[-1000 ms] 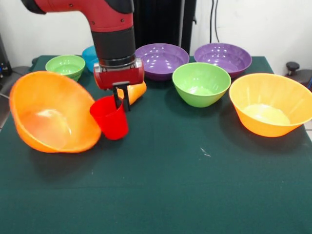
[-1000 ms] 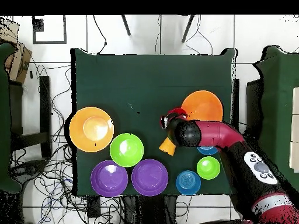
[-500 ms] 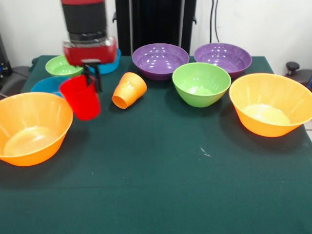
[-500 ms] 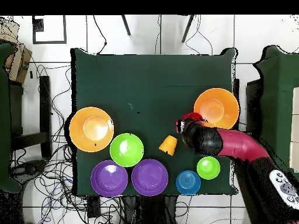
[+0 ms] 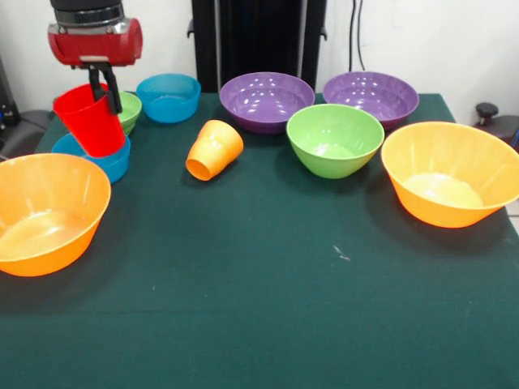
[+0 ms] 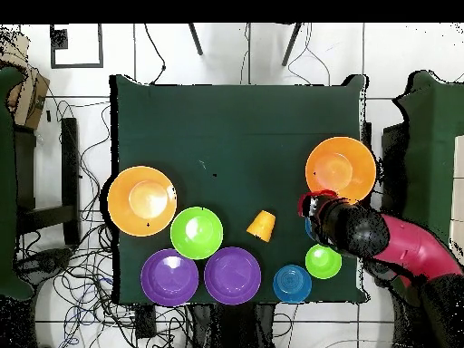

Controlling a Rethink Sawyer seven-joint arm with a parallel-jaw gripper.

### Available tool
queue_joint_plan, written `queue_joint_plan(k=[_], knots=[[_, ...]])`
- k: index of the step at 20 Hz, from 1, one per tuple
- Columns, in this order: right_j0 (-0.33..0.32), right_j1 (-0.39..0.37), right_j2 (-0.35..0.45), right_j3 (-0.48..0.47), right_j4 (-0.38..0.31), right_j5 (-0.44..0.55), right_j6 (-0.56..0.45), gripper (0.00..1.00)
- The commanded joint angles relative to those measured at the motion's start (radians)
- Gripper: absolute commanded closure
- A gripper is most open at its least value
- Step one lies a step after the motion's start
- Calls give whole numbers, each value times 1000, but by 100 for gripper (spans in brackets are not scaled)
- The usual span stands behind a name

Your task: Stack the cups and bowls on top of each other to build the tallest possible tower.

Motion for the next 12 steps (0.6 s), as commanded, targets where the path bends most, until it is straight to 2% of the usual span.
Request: queue_joint_plan(k=[1,6,9,12], knots=[[18,9,95,40,5,85,-66,100],[30,12,86,24,-7,79,-55,100],[29,79,77,-23,-38,54,-69,100],[23,89,88,-53,-37,84,-98,100]])
